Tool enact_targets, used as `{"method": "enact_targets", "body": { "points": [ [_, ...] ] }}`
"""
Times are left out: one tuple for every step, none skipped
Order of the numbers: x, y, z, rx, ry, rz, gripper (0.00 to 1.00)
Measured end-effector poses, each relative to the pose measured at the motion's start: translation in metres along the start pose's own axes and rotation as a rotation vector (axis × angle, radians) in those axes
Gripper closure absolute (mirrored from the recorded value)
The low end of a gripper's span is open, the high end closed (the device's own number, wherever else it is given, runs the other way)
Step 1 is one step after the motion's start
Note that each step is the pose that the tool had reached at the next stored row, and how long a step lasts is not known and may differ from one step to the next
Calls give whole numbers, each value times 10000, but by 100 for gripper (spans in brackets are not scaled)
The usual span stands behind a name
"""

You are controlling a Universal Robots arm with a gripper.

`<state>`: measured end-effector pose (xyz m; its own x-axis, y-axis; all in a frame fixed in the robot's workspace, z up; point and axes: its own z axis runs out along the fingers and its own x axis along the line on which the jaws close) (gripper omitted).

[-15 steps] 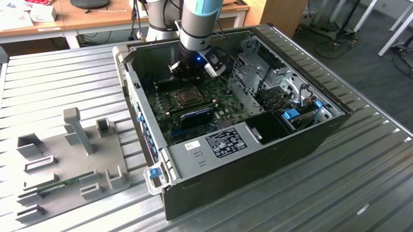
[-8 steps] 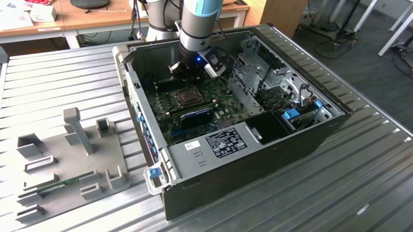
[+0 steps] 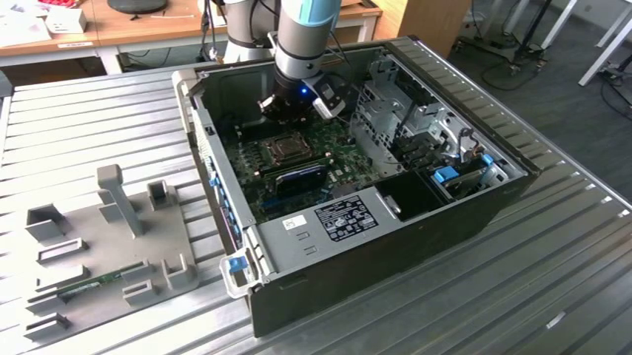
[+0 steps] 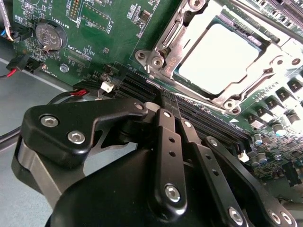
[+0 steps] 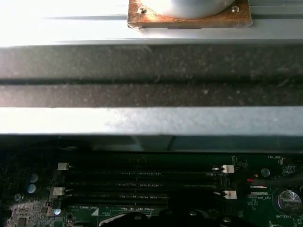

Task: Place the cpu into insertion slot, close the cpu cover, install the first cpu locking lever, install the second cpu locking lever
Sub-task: 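Install the first cpu locking lever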

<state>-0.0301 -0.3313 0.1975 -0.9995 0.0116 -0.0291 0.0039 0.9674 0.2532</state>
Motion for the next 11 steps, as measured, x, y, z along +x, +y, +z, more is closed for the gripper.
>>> {"method": "enact_targets", "body": {
  "points": [
    [0,-1,1,0,0,-1,90],
    [0,-2,2,-3,-1,-1,90],
    [0,-3,3,-2,-1,-1,90],
    [0,-3,4,0,0,-1,90],
    [0,-4,6,-1,-1,0,90],
    [0,-5,9,-2,-1,0,90],
    [0,-5,11,-1,-1,0,90],
    [0,-6,12,2,0,0,90],
    [0,-6,13,2,1,0,90],
    [0,-6,14,1,1,0,90],
    [0,-7,17,-1,-1,0,90]
  ]
}}
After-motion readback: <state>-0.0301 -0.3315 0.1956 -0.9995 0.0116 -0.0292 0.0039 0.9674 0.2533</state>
